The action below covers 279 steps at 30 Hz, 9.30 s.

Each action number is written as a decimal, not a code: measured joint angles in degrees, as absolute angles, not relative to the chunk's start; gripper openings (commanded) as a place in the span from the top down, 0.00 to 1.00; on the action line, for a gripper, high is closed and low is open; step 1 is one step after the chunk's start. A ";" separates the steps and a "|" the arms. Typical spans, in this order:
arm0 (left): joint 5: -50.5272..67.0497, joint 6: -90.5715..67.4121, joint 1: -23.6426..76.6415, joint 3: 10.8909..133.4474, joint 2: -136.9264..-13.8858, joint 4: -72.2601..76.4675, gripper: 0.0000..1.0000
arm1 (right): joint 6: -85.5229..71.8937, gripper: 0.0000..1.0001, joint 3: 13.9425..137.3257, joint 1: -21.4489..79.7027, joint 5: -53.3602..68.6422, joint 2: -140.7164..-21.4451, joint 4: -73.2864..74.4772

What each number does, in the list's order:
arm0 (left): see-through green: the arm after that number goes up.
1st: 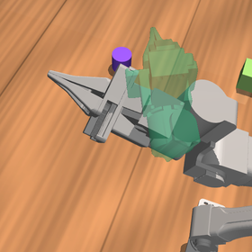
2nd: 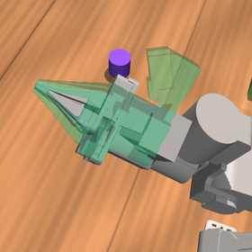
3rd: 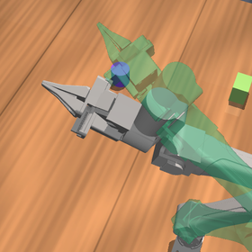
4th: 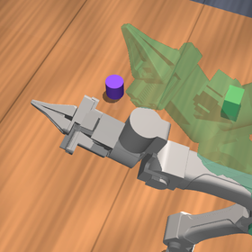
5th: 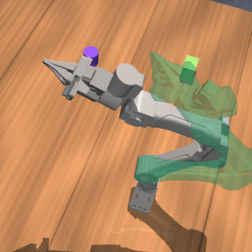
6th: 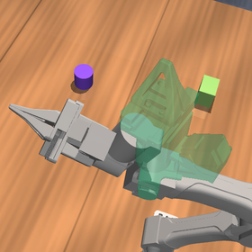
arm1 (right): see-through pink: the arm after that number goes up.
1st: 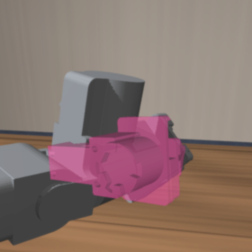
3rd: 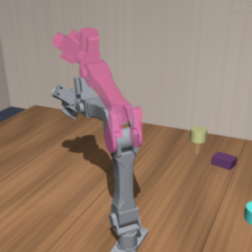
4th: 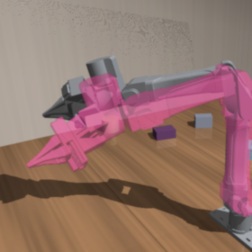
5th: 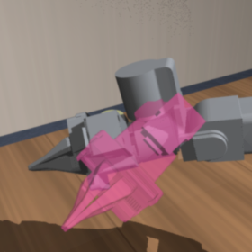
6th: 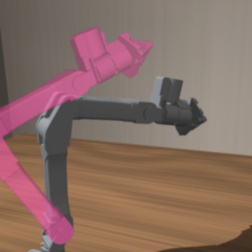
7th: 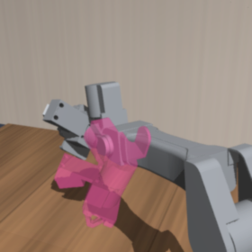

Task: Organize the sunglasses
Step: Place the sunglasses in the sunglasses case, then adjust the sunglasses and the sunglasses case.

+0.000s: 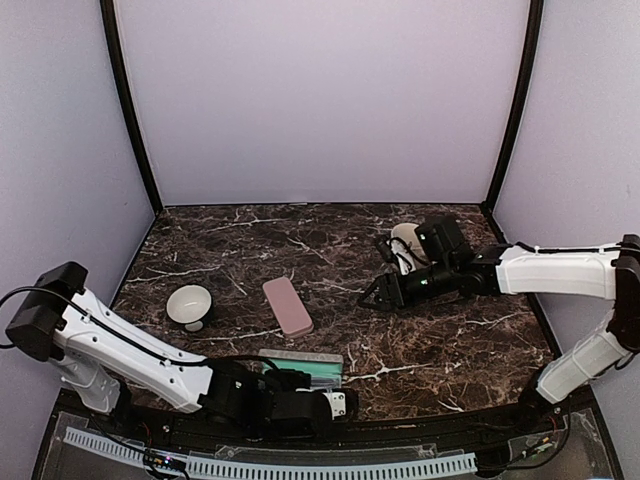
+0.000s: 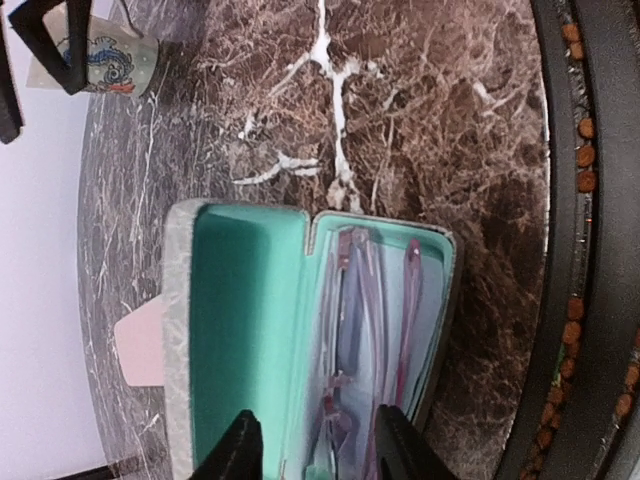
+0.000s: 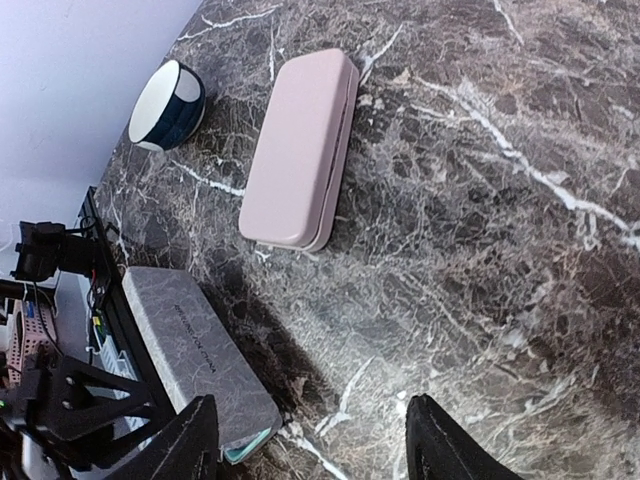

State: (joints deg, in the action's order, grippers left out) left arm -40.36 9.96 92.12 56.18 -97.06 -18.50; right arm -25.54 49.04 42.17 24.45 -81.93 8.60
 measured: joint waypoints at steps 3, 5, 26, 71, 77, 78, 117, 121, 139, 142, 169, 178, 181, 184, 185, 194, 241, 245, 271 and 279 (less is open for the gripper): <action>-37.65 4.62 91.90 55.51 -91.50 -19.70 0.49 | -26.72 0.35 46.70 44.64 23.90 -80.12 9.02; -34.85 -0.21 91.09 54.52 -86.61 -20.32 0.49 | -27.94 0.35 44.93 47.05 23.38 -78.59 9.17; -20.16 -26.68 79.46 40.60 -75.20 -20.71 0.54 | -47.11 0.53 35.11 69.14 16.40 -86.32 -3.66; -18.74 -39.83 76.64 35.00 -76.79 -17.06 0.68 | -47.00 0.84 48.88 79.92 -6.85 -96.84 4.75; -19.99 -41.60 76.66 34.79 -76.79 -17.39 0.71 | -46.98 0.84 49.93 82.28 -12.43 -97.80 6.11; -19.99 -41.74 76.64 34.68 -76.82 -17.43 0.72 | -46.98 0.84 49.98 82.50 -13.02 -97.82 6.17; -18.52 -40.07 76.34 34.33 -72.75 -15.62 0.89 | -42.11 0.86 48.99 82.89 -10.31 -96.57 2.72; -18.68 -40.01 76.34 34.22 -73.38 -14.61 0.92 | -42.04 0.86 49.15 82.89 -10.26 -96.60 2.81; -17.37 -39.46 76.31 32.49 -77.30 -11.60 0.97 | -42.22 0.91 50.81 82.89 -10.50 -98.54 4.27; -16.95 -39.42 76.31 32.47 -76.79 -11.62 0.94 | -42.30 0.91 51.27 82.96 -10.94 -98.91 4.86; -17.04 -45.74 76.31 29.71 -60.18 -12.38 0.55 | -42.48 0.94 56.80 86.43 -19.88 -102.74 11.33; -21.08 -50.50 76.25 29.74 -64.03 -11.90 0.59 | -42.50 0.94 57.43 87.05 -21.39 -103.18 12.19; -21.47 -50.81 76.23 29.78 -67.55 -11.51 0.63 | -42.50 0.94 57.45 87.15 -21.61 -103.20 12.21; -21.41 -50.92 76.23 29.85 -69.56 -11.14 0.65 | -42.52 0.94 57.45 87.24 -21.87 -103.24 12.19; -21.37 -51.05 76.23 29.85 -69.82 -11.07 0.66 | -42.52 0.94 57.45 87.26 -21.89 -103.24 12.19; -20.86 -51.22 76.09 29.47 -69.87 -9.19 0.72 | -43.11 0.88 57.43 87.29 -22.33 -103.24 12.40; -21.93 -44.18 75.96 26.33 -67.55 -2.48 0.56 | -44.25 0.92 52.16 86.46 -19.53 -99.57 8.23; -19.55 -44.99 76.01 26.00 -64.47 -2.68 0.41 | -44.23 0.92 52.29 86.48 -19.55 -99.66 8.36; -11.38 -39.48 72.05 25.04 -70.35 -8.73 0.46 | -44.21 0.93 53.78 86.63 -20.01 -100.51 9.72; -9.13 -37.63 70.85 25.93 -72.16 -7.29 0.56 | -44.23 0.93 53.82 86.65 -20.36 -100.60 9.76</action>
